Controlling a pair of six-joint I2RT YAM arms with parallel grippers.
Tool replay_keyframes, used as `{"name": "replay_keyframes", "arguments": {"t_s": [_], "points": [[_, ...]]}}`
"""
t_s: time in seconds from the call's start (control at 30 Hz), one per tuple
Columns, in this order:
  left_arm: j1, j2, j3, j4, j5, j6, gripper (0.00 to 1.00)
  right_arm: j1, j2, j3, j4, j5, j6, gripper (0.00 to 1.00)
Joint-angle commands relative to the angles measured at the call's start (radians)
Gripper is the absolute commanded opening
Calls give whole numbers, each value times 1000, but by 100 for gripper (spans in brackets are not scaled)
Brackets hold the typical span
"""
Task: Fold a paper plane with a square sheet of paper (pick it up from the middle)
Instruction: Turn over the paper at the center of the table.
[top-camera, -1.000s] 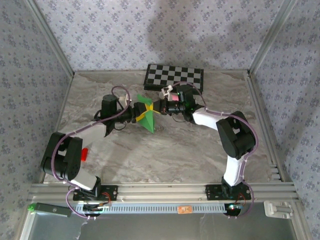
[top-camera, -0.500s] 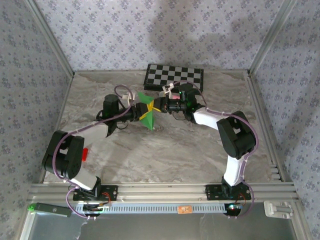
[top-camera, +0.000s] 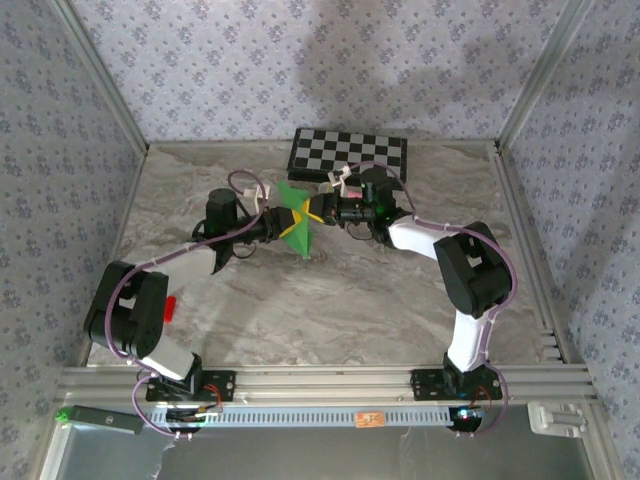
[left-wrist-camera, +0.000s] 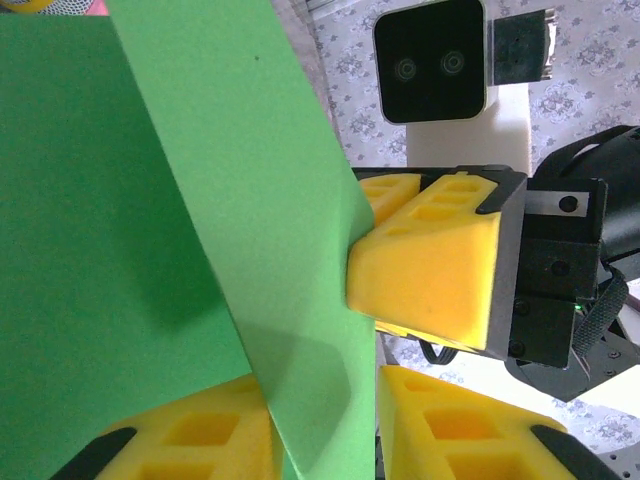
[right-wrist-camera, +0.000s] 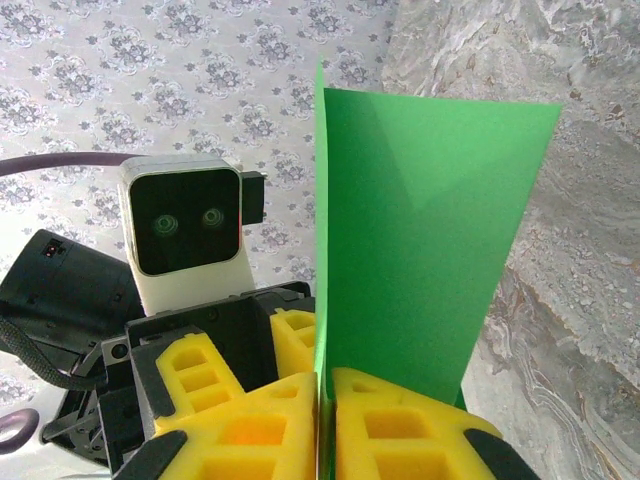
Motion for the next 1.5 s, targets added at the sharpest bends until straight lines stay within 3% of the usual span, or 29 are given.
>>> {"name": "replay_keyframes", "arguments": {"t_s": [0.0,0.3,0.43,0.6,0.77,0.93,1.1,1.3,1.47], "points": [[-1,-31,12,51,-8,20,27,-6,-17,-13,24,-12,6,14],[0,-28,8,49,-20,26,17,-12,-31,-23,-12,6,-19,20],[2,-27,12,23,-26,37,13,-24,-66,-35,-94,49,-80,33],[13,-36,21,-48,-45,75,10,-62,-159,-52,-311,182,-238,43],[14,-49,88,-310,-122,216,8,-96,-280,-66,-540,383,-390,51],[-27,-43,236,-722,-372,450,8,-106,-401,-82,-698,599,-526,57],[-134,22,421,-1037,-785,652,8,-111,-510,-127,-750,757,-595,63],[-249,164,607,-1261,-1285,773,7,-134,-595,-187,-757,820,-586,65],[-314,327,716,-1360,-1525,793,6,-160,-641,-229,-761,852,-561,65]]}}
